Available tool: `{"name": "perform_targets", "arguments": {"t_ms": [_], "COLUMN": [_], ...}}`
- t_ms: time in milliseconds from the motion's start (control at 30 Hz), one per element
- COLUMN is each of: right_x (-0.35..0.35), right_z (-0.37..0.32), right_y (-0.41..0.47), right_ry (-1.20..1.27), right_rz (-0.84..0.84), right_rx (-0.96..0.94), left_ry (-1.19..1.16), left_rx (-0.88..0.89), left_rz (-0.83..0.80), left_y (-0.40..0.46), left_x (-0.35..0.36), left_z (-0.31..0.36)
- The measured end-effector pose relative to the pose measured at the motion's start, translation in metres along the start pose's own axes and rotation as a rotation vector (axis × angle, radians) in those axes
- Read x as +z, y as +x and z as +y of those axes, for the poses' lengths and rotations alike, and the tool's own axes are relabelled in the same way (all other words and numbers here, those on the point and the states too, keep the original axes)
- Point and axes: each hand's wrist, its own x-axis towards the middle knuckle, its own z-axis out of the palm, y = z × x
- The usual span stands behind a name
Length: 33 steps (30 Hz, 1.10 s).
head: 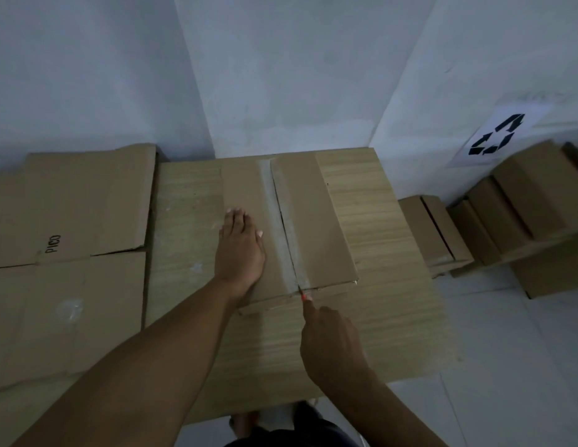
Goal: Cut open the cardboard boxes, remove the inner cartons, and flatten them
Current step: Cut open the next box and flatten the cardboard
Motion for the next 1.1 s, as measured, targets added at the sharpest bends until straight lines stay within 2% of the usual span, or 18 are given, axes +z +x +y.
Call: {"name": "perform_targets", "arguments": {"t_ms": [200,400,567,733,833,1100], "right_x": [0.008,-0.032,-0.058,-0.089,-0.115,-0.157], "right_z": [0.000,0.013,0.031,0.035,0.031,0.013], "right_y": [-0.014,-0.025,0.012,0.066,0.103,0.216], "right_ry": [0.028,0.232,0.314,0.213,0.186,0.133], "right_rz": [0.017,0.166,0.263,0.306,0.329,0.295], "right_rx": [0.013,-0.022,0.032,0.048,0.025,-0.099], "left_ry": [0.009,0.000,-0.037,-0.015,-0.027,-0.050], "left_rx": [0.020,0.069,0.069,0.116,0.048,-0.154], "left_rz": [-0.022,-0.050,-0.063,0.100,0.188,0.237], "left_y": [-0.002,-0.009,-0.038,-0.050,-0.030,0.049], "left_x": [-0.002,-0.006,-0.013,-0.023,-0.030,-0.043], "left_z": [-0.001,-0.012,-0.018,-0.028,-0.030,-0.019]}}
